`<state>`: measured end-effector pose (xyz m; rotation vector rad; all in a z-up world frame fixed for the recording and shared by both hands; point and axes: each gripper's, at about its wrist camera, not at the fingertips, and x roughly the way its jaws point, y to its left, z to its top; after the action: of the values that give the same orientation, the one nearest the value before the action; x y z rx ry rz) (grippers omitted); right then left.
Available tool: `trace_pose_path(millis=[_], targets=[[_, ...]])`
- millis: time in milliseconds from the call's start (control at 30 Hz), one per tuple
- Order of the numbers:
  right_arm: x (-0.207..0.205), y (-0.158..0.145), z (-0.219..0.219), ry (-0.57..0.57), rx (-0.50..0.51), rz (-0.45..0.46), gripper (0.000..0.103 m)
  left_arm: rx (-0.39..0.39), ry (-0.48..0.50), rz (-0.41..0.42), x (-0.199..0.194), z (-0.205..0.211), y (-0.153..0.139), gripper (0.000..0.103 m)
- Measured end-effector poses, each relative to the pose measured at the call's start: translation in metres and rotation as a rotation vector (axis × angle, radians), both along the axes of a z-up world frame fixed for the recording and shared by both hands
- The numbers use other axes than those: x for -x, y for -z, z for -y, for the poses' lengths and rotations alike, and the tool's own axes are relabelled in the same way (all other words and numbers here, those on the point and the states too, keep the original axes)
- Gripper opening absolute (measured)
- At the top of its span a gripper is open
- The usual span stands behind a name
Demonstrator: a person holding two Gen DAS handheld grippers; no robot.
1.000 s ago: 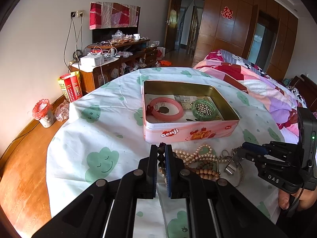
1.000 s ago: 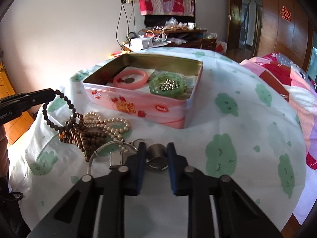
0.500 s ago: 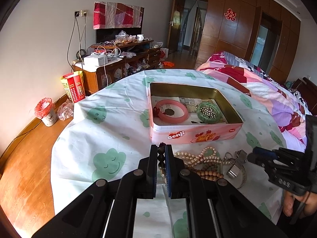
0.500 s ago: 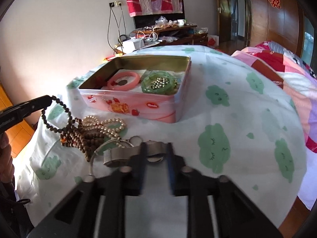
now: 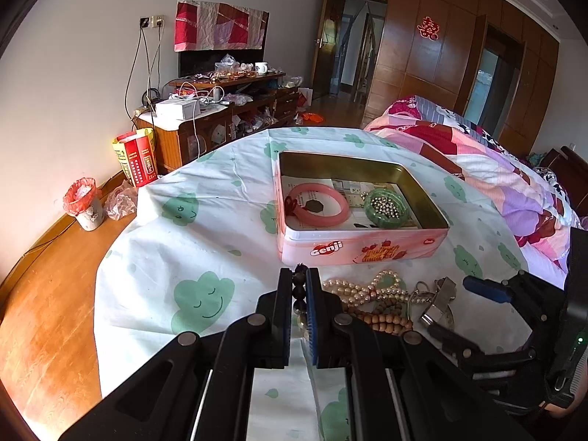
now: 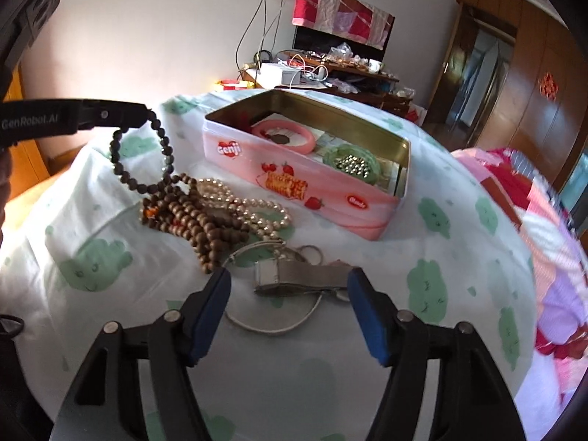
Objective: Organize jewelry
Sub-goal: 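Grasp the silver key clip beside the silver bangle with the right gripper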
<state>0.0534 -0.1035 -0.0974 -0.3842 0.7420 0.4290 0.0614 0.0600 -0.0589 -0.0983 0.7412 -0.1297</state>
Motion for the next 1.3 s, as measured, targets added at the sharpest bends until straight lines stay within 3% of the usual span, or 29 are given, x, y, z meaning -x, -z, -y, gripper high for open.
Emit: trace_pose_path(millis=[300, 400, 467, 500, 533, 900, 967, 1033, 1067, 1300], targets=[[-0.009, 0.013, -0.008, -0.044, 0.091, -0.005, 0.061, -0.001, 0.000, -0.006, 0.000, 0.000, 0.002, 0.006], [-0.008, 0.010, -0.008, -0.050, 0.079, 0.009, 0.039, 0.005, -0.005, -0.010, -0.001, -0.002, 0.003, 0.006], [-0.007, 0.008, -0.006, -0.056, 0.060, 0.012, 0.034, 0.009, -0.008, -0.011, -0.002, -0.004, 0.003, 0.006], [-0.006, 0.006, -0.005, -0.060, 0.049, 0.014, 0.025, 0.011, -0.009, -0.011, -0.002, -0.004, 0.003, 0.006], [-0.005, 0.004, -0.004, -0.058, 0.036, 0.017, 0.003, 0.012, -0.009, -0.010, -0.001, -0.004, 0.002, 0.006], [-0.020, -0.012, 0.028, 0.043, -0.065, 0.012, 0.003, 0.010, -0.007, -0.012, -0.002, -0.004, 0.003, 0.006], [-0.025, -0.012, 0.035, 0.057, -0.094, -0.014, 0.010, 0.011, -0.007, -0.014, -0.001, -0.004, 0.003, 0.006], [-0.027, -0.011, 0.036, 0.059, -0.082, -0.025, 0.053, 0.011, -0.006, -0.016, -0.001, -0.004, 0.003, 0.006], [-0.024, -0.011, 0.035, 0.056, -0.065, -0.009, 0.057, 0.011, -0.007, -0.015, -0.002, -0.004, 0.003, 0.006], [-0.031, 0.006, 0.044, 0.057, 0.021, -0.045, 0.054, 0.010, -0.005, -0.016, -0.002, -0.004, 0.005, 0.006]])
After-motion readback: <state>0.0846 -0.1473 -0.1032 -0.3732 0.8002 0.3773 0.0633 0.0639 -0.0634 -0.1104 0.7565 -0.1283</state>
